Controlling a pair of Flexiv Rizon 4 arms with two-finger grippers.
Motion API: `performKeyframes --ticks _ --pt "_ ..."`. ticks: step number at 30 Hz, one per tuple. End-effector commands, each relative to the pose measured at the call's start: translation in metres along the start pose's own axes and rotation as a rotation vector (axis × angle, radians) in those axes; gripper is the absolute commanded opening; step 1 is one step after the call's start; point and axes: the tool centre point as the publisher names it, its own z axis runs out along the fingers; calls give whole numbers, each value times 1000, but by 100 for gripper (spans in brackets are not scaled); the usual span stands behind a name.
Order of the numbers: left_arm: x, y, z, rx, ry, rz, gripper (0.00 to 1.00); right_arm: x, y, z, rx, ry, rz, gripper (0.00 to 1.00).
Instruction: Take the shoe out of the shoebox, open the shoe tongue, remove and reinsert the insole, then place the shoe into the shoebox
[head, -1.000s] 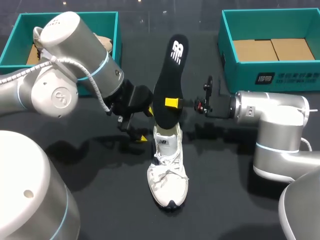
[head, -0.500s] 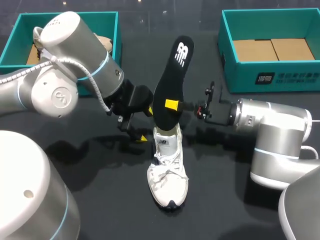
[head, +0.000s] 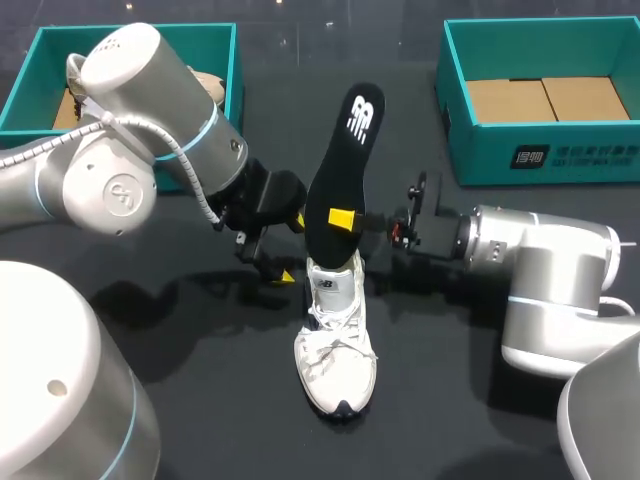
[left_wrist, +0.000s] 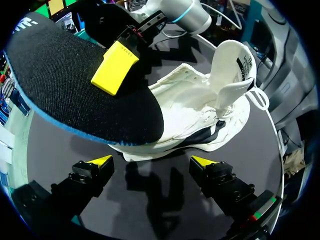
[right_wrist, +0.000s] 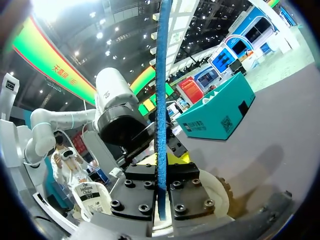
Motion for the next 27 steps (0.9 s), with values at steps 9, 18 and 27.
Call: performKeyframes --ticks 9,18,27 --pt "0 0 1 -1 1 0 100 0 -18 -6 -2 -9 14 0" --pt "0 0 1 -1 1 0 100 2 -32 -10 31 3 48 0" --pt "0 0 1 -1 1 0 100 5 -47 -14 74 18 86 0"
